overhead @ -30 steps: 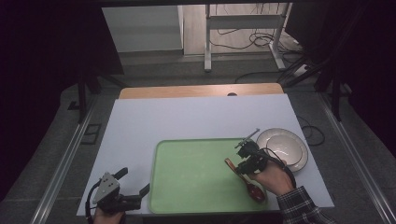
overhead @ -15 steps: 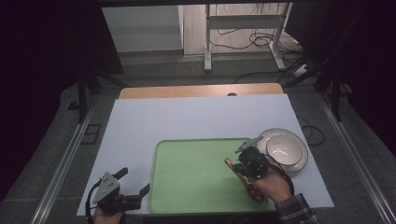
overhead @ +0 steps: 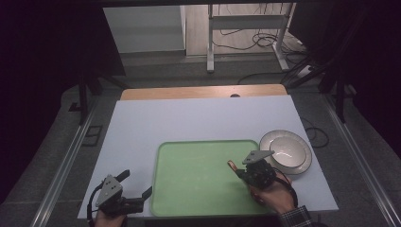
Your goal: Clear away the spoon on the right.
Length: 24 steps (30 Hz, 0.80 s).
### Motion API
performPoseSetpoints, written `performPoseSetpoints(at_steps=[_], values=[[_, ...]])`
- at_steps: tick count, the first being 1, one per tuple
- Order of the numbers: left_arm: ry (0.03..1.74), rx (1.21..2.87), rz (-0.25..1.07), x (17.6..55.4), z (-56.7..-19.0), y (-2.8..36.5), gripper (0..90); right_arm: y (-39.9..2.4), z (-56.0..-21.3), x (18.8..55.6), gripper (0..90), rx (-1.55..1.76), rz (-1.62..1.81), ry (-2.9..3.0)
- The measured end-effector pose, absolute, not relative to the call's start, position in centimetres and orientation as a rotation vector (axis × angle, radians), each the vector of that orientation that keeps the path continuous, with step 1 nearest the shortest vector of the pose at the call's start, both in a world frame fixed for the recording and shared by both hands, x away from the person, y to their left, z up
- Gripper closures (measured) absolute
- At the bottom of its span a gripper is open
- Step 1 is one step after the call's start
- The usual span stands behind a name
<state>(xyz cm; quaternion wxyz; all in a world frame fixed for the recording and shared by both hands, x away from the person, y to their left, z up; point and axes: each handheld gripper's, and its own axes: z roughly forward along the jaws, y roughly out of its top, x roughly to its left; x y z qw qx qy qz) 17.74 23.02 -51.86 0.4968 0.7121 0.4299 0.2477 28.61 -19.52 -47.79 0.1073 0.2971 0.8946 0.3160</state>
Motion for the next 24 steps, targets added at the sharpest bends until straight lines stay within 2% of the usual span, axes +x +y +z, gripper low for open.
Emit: performPoseSetpoints(at_steps=[24], values=[[1.038,1.768,0.607,17.9,-51.8,22.6,0.0,-20.2,-50.4,29.3,89.6,0.957,0.805,2.693]])
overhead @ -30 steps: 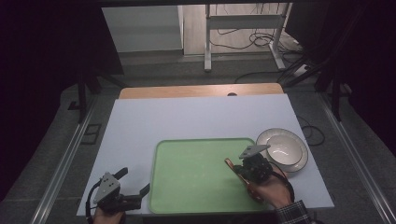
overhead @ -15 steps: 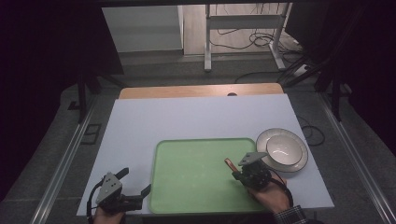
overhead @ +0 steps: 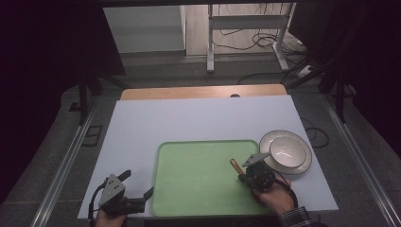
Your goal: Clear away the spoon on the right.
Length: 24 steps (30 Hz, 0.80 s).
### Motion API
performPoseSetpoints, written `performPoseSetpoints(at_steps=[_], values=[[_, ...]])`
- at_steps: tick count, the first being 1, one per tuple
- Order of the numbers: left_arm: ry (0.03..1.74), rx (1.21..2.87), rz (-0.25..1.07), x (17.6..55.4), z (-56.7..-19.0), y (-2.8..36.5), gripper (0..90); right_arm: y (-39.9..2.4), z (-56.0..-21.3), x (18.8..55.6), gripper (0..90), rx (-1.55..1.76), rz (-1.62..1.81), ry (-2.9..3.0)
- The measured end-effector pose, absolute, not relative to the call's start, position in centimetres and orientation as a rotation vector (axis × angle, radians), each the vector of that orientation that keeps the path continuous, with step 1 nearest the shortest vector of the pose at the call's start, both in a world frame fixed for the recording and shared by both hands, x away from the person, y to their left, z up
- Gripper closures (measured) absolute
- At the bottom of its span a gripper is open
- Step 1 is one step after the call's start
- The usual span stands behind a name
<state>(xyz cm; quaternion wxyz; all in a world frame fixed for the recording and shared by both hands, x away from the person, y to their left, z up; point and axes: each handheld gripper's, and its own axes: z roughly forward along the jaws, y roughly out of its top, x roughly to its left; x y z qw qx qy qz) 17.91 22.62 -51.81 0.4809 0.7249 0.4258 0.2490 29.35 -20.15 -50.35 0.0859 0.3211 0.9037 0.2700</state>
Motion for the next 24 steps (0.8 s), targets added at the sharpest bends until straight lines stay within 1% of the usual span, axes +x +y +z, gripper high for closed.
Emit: performPoseSetpoints(at_steps=[24], values=[[1.033,1.776,0.604,17.9,-51.8,22.6,0.0,-22.0,-50.4,30.5,89.5,1.051,0.805,2.625]])
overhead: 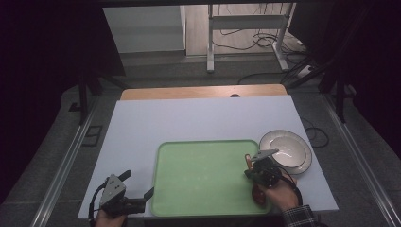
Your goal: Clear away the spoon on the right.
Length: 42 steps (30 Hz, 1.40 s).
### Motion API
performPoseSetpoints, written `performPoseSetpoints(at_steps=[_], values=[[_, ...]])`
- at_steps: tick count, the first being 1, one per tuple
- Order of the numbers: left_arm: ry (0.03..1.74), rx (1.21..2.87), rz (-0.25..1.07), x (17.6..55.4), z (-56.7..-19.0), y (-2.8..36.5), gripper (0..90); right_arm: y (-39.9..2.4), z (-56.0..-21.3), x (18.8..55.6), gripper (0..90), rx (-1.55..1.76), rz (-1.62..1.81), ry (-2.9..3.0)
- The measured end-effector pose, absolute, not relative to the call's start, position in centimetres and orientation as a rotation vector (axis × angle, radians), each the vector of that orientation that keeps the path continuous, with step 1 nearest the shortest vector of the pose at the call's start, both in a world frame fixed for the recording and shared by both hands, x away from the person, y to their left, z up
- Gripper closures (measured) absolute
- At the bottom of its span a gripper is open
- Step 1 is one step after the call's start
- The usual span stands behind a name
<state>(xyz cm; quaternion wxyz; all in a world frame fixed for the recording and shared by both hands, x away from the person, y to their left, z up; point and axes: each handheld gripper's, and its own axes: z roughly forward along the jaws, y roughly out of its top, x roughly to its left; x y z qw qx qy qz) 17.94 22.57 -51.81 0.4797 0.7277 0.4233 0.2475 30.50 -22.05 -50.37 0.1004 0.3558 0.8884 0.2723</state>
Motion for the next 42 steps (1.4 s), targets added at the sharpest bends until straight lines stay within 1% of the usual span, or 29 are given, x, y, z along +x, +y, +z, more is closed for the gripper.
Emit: performPoseSetpoints(at_steps=[13,22,32,42], values=[[1.027,1.781,0.605,17.93,-51.81,22.52,0.0,-22.32,-50.38,30.64,89.4,1.070,0.805,2.609],[1.029,1.781,0.598,17.95,-51.81,22.55,0.0,-22.29,-50.12,30.48,81.8,1.053,0.829,2.590],[1.032,1.786,0.596,17.96,-51.80,22.50,0.0,-22.04,-49.90,30.24,76.6,1.037,0.832,2.584],[1.033,1.786,0.598,17.96,-51.81,22.44,0.0,-22.01,-49.69,30.15,68.4,1.042,0.835,2.573]])
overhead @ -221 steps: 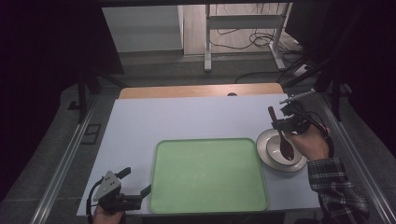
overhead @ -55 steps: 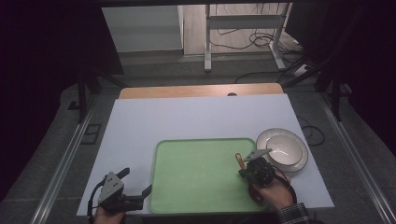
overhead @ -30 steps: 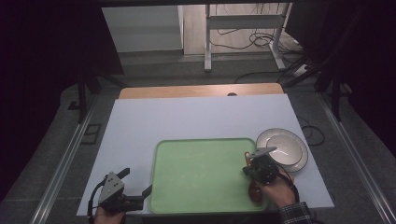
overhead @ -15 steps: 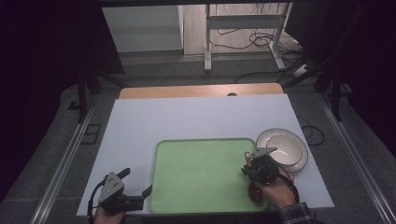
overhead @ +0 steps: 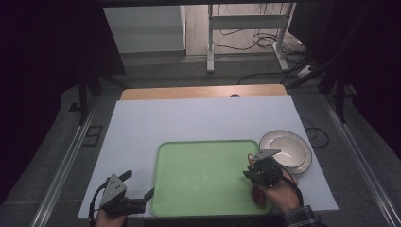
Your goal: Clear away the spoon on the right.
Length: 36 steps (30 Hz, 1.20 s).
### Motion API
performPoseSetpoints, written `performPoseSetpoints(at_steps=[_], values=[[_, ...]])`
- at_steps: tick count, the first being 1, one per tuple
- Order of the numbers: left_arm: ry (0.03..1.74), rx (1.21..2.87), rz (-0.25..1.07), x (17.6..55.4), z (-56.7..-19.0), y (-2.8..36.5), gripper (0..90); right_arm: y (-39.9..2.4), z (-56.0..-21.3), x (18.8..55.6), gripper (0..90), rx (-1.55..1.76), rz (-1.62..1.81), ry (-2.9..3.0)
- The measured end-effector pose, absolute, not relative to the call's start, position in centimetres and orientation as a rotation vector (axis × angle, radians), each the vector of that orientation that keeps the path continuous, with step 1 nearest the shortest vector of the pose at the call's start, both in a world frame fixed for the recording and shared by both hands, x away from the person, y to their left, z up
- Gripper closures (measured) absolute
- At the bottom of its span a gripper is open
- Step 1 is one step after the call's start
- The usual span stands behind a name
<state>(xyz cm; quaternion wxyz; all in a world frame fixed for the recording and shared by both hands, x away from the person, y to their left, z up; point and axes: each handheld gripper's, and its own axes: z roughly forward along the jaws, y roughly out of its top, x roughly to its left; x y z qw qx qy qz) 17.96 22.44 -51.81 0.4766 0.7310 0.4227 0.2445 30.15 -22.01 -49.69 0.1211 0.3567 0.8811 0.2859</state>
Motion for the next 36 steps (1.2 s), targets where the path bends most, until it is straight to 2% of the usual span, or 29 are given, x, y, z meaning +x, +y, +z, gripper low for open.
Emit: performPoseSetpoints(at_steps=[12,13,15,24,36], values=[[1.028,1.790,0.599,17.9,-51.8,22.4,0.0,-22.0,-49.5,30.2,54.2,1.058,0.839,2.558],[1.028,1.789,0.599,17.9,-51.8,22.4,0.0,-22.0,-49.4,30.2,50.1,1.056,0.849,2.548],[1.028,1.790,0.599,18.0,-51.8,22.4,0.0,-22.0,-49.4,30.2,48.7,1.055,0.853,2.544],[1.026,1.790,0.597,17.9,-51.8,22.4,0.0,-21.7,-49.0,30.1,31.6,1.029,0.907,2.515],[1.027,1.787,0.594,17.9,-51.8,22.5,0.0,-22.0,-48.4,29.9,19.9,1.003,0.974,2.487]])
